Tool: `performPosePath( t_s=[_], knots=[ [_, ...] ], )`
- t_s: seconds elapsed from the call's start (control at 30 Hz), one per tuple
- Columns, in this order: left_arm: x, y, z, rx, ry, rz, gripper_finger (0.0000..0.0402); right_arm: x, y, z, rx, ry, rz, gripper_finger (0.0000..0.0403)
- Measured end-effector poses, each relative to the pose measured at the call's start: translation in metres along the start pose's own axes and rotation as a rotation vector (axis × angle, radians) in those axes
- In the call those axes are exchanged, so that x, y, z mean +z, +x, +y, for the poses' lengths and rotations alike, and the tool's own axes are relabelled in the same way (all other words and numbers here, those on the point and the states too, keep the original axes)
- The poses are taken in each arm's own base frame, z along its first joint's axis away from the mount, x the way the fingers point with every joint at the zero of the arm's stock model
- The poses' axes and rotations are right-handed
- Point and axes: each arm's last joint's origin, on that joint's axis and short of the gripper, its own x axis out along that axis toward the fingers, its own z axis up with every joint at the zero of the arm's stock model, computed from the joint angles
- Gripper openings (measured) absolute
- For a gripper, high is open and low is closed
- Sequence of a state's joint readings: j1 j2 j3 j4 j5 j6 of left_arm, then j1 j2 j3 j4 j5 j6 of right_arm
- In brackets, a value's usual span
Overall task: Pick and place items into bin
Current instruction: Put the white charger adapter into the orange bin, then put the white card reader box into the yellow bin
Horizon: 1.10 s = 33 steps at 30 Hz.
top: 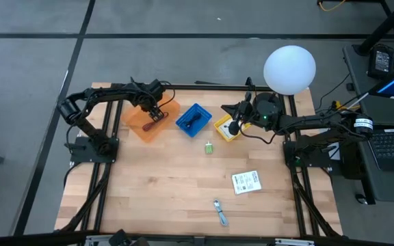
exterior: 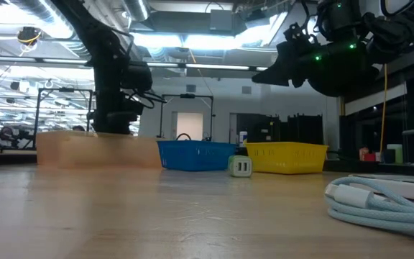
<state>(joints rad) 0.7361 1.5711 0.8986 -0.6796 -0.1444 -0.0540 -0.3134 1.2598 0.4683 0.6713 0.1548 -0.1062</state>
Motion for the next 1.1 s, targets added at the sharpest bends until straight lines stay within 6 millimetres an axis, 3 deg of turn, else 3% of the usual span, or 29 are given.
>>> performPosePath(
  t_s=[0.47, 0.8, 1.1],
  knots=[
    [0.000, -0.009, -0.001, -0.035, 0.084, -0.038, 0.0208, 0.000, 0.000, 0.001, 0.004, 0.022, 0.004, 0.0000],
    [-0.008, -0.056, -0.002, -0.176, 0.070, -0.217, 0.0167, -0.001, 0.000, 0.002, 0.050, 0.019, 0.006, 0.0000],
    [-0.025, -0.086, -0.033, -0.326, 0.181, -0.575, 0.0107, -0.005, 0.000, 0.004, 0.088, 0.016, 0.047, 0.0000]
  ],
)
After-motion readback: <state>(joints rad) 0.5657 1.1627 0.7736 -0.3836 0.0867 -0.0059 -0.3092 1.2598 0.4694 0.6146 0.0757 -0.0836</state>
